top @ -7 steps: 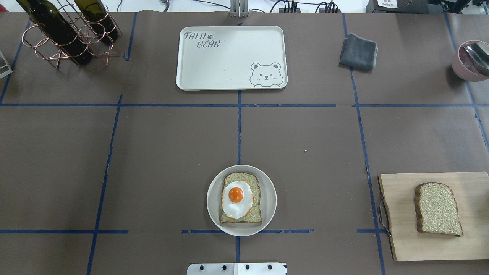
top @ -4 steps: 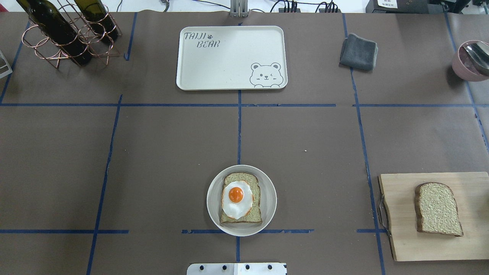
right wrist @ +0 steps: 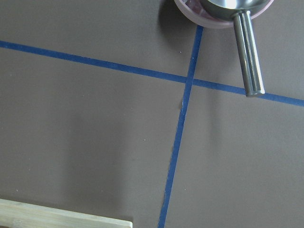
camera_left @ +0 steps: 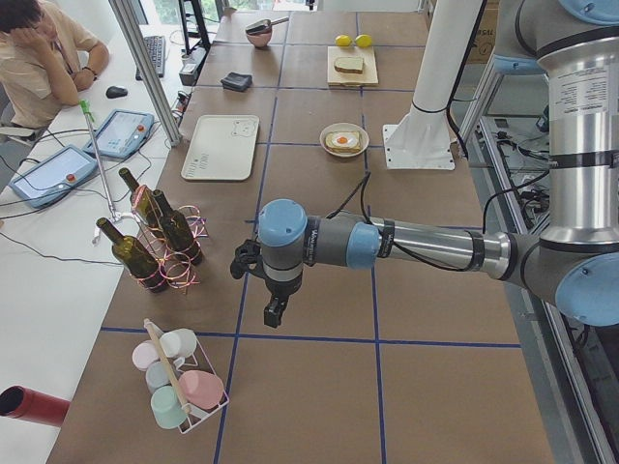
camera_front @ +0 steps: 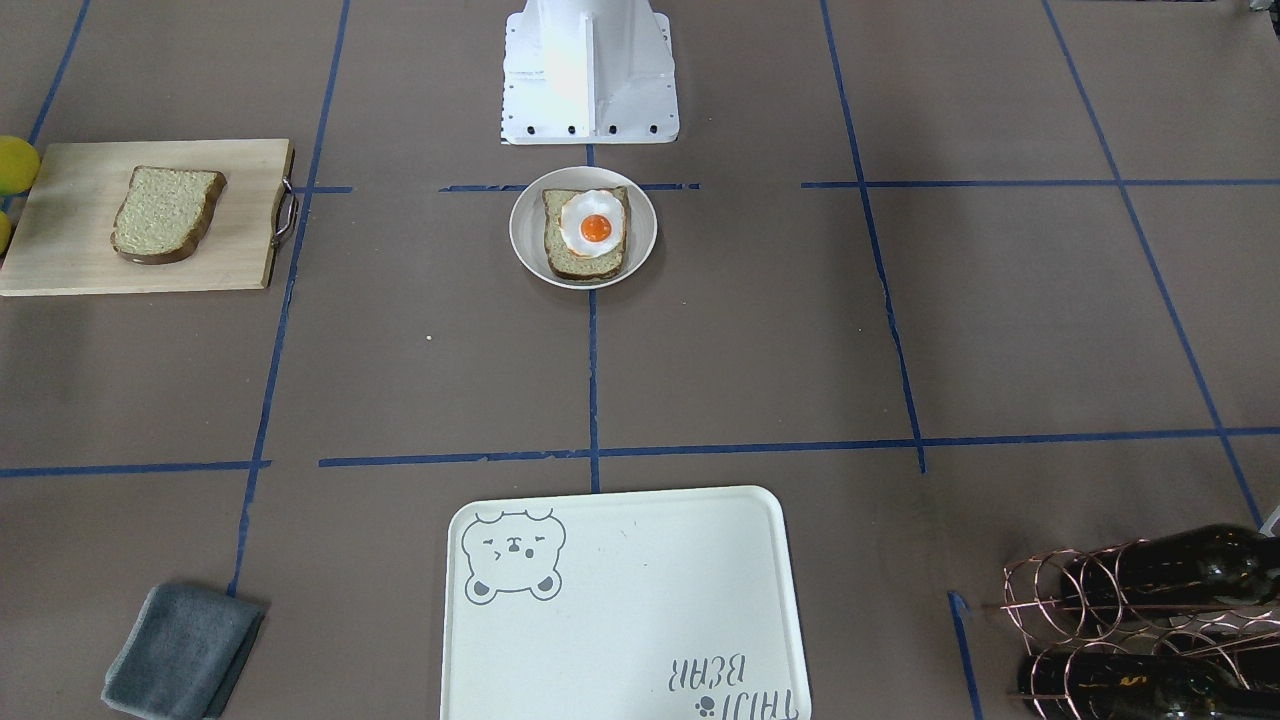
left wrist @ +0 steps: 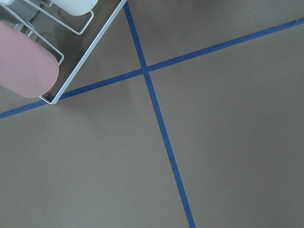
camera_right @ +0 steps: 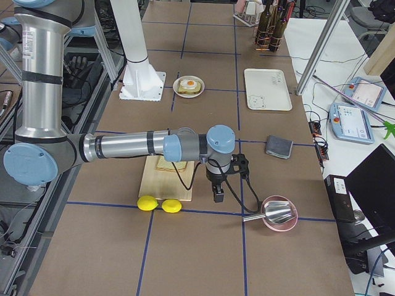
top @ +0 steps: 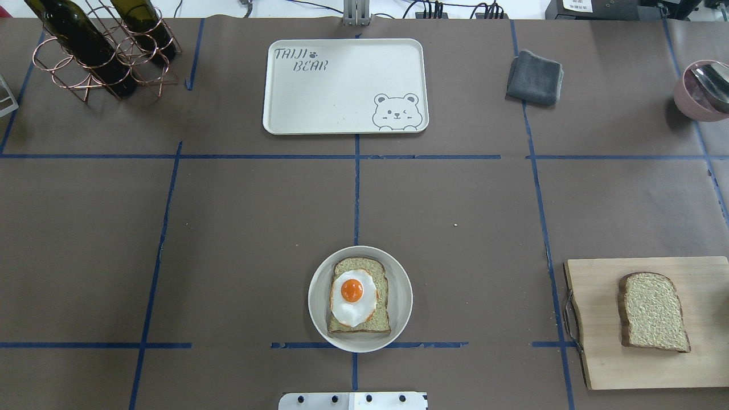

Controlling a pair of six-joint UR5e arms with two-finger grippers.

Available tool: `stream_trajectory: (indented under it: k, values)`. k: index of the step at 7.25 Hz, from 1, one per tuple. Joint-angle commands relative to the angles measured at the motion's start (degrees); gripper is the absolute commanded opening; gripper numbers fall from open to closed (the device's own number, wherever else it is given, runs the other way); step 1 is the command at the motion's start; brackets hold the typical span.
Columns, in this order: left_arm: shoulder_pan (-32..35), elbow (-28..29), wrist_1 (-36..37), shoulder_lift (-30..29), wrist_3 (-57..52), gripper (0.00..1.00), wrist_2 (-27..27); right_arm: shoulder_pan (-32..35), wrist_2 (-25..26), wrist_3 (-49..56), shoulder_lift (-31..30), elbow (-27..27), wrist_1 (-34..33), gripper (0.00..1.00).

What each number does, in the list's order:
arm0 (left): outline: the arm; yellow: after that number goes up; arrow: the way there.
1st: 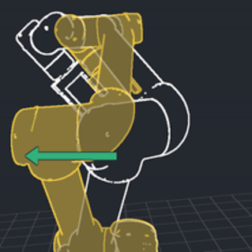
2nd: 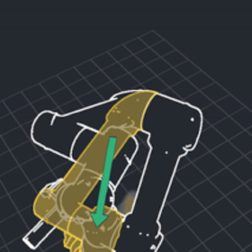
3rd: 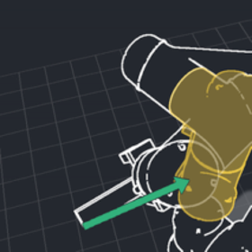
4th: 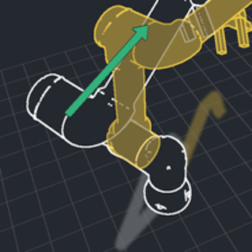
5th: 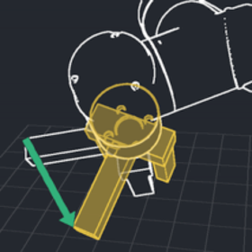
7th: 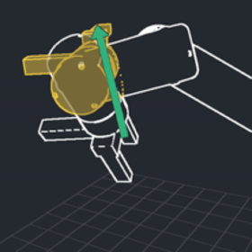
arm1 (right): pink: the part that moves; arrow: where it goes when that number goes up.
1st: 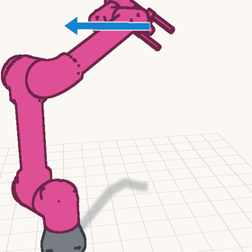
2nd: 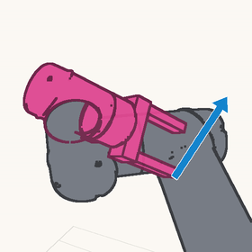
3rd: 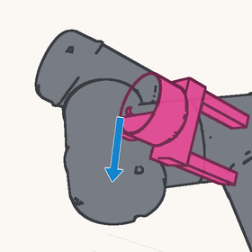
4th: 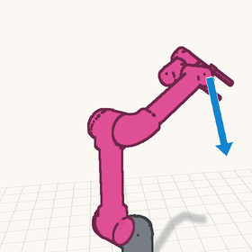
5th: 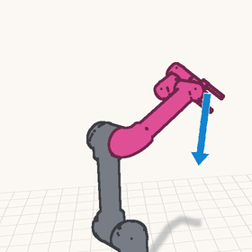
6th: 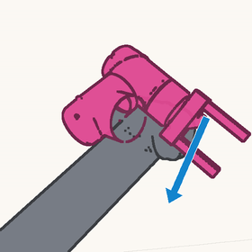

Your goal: Make sandwich and place on tray

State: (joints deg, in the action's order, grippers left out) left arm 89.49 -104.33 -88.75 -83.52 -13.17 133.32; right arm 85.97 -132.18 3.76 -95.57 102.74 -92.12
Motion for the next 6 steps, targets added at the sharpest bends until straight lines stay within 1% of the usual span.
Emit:
stream_trajectory:
  k: [1,2,3,4,5,6]
  values:
    - [0.16,0.18,0.33,-0.77,0.07,1.00,0.01,-0.10,-2.97,-1.12,-0.49,0.44,0.09,1.00]
    - [0.16,0.44,0.33,-0.77,0.07,1.00,0.01,-0.10,-4.56,-0.86,-2.32,1.31,0.10,1.00]
    - [0.16,0.27,0.33,-0.77,0.07,1.00,0.01,-2.28,-6.58,-1.73,-4.69,5.41,2.88,1.00]
    - [0.25,0.27,0.42,-0.77,0.07,1.00,0.10,-4.13,-7.82,-5.83,-7.41,6.58,7.96,1.00]
    - [0.25,0.36,0.42,-0.77,0.07,1.00,0.19,-7.63,-8.00,-14.92,-9.09,6.59,17.14,1.00]
    - [0.16,0.36,0.42,-0.77,0.07,1.00,0.27,-14.54,-6.70,-30.23,-13.37,6.33,30.37,1.00]
